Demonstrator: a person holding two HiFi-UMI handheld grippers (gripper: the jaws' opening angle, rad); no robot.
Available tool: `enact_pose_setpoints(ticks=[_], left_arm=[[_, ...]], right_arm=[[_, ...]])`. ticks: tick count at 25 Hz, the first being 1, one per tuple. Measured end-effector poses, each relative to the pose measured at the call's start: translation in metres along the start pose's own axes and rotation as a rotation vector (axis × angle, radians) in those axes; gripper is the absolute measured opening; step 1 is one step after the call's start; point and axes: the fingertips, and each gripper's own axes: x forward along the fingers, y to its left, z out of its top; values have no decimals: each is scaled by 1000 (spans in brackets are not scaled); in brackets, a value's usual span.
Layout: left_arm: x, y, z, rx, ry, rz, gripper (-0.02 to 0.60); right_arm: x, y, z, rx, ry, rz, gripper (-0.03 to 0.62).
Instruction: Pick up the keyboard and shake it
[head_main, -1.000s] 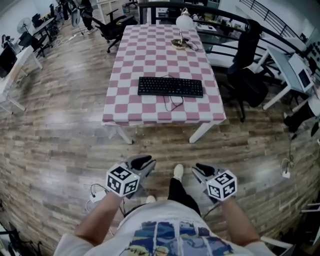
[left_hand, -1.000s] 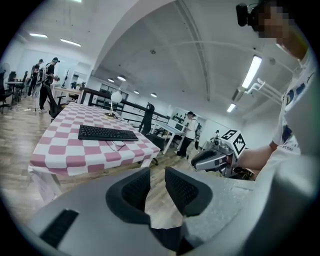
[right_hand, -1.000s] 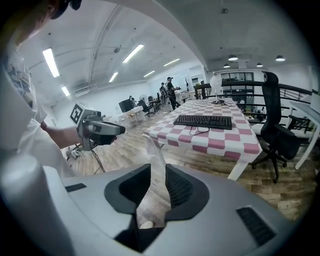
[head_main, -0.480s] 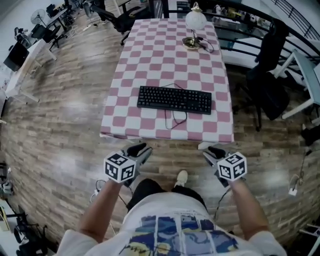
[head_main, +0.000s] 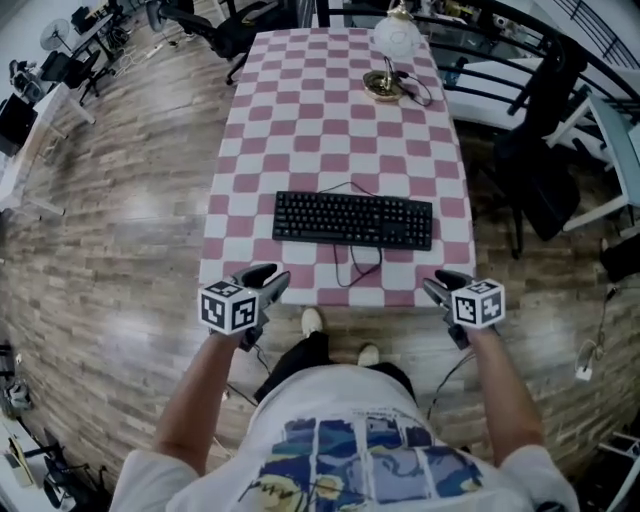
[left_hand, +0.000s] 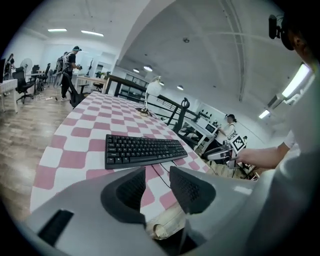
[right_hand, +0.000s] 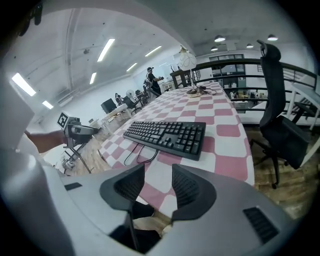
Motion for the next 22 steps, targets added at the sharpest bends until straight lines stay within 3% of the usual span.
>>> enact_pose_setpoints(ticks=[4,11,18,22], left_arm=[[26,45,23,-4,32,-39,144],[68,117,41,-40,104,-49,179],[105,159,40,-138,162,-7,232],[118,166,38,-186,186,-3,247]], right_arm=[[20,-26,26,47,-17,-66,179],[59,-75,50,231,-23,-129,213],[93,-117,57,316,43,-90,286],[98,-128,64,318,67,-67,295]])
